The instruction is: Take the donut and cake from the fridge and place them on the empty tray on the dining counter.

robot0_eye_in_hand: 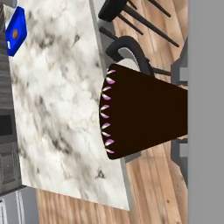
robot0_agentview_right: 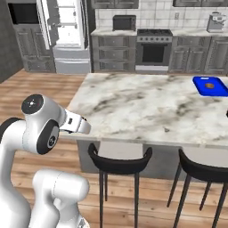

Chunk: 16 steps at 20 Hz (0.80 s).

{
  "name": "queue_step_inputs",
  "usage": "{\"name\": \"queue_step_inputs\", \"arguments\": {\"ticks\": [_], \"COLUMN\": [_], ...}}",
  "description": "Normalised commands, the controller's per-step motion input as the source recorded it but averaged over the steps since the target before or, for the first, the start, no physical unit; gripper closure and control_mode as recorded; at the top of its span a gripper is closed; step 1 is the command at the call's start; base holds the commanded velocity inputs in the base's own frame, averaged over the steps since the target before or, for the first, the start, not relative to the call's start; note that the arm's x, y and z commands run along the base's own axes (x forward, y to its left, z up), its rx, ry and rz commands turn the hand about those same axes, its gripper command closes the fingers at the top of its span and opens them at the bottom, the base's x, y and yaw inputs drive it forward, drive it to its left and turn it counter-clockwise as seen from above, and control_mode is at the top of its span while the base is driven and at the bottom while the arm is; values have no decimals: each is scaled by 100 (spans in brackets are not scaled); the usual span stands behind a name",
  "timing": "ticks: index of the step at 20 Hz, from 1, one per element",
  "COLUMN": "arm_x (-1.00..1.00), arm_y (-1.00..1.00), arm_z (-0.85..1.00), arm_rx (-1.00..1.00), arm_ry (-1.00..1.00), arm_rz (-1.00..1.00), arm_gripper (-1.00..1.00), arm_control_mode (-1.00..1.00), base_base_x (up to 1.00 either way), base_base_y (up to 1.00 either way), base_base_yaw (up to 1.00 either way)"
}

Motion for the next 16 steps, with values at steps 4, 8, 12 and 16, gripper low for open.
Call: {"name": "queue_step_inputs", "arguments": {"ticks": [4,8,12,16], "arm_x": [0,0,0,0], "arm_y": [0,0,0,0], "arm_z": [0,0,0,0], "arm_rx": [0,0,0,0], "arm_ry": [0,0,0,0], "arm_rz": [0,0,0,0], "arm_gripper": [100,100,100,100], "arm_control_mode": [100,100,100,100], "base_base_x": [-14,-14,-12,-13], "base_base_y": [-60,-61,-62,-60], "base_base_yaw": [10,9,9,9]}}
